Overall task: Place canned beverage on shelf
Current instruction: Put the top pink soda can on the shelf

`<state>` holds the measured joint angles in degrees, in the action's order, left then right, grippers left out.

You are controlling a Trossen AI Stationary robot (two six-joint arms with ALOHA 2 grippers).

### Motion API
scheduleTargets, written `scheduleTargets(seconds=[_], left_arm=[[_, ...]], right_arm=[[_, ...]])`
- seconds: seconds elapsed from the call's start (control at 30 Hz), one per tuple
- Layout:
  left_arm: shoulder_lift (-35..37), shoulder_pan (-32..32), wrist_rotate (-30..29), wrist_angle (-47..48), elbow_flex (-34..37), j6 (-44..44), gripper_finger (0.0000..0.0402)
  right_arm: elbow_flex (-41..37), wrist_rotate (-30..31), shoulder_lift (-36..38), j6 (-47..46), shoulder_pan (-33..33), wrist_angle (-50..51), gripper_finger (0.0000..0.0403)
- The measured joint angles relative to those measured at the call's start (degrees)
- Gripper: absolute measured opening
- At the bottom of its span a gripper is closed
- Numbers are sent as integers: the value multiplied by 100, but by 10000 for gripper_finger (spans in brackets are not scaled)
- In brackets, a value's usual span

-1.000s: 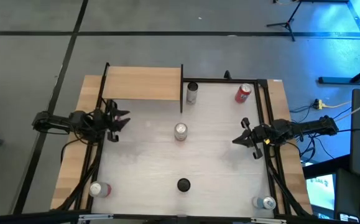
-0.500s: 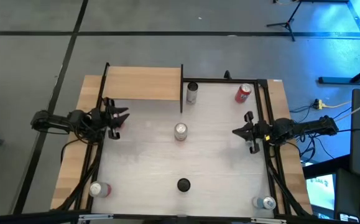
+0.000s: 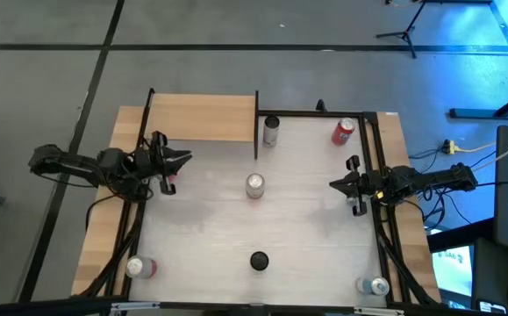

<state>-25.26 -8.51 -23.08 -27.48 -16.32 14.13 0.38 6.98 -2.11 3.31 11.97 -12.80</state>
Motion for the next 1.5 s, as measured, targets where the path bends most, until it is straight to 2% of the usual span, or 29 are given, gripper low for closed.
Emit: scheduleTargets(seconds=[0.3,0.5,0.6,0.8,0.93,1.07,1.23,1.5], left_arm=[[-1409,112,-38,370,-1047,-262,184],[-2427,493,79,1492,-2051,-815,265],[-2977,616,203,1997,-2584,-987,288],[-3941,675,601,2244,-3311,-1108,298],[-4422,673,680,2250,-3523,-1280,294],[-4864,680,966,2247,-3643,-1571,293],[-5524,726,1398,2534,-4086,-1860,293],[-6701,874,1612,4964,-5737,-1967,292]], right_arm=[[0,-50,0,-8,0,2,10],[2,56,0,3,0,-17,12],[2,313,0,64,0,-52,35],[2,372,0,166,0,-96,145],[2,574,0,170,0,-133,224],[2,605,0,168,0,-125,282],[2,441,0,107,0,-68,322],[2,393,0,-170,0,11,332]])
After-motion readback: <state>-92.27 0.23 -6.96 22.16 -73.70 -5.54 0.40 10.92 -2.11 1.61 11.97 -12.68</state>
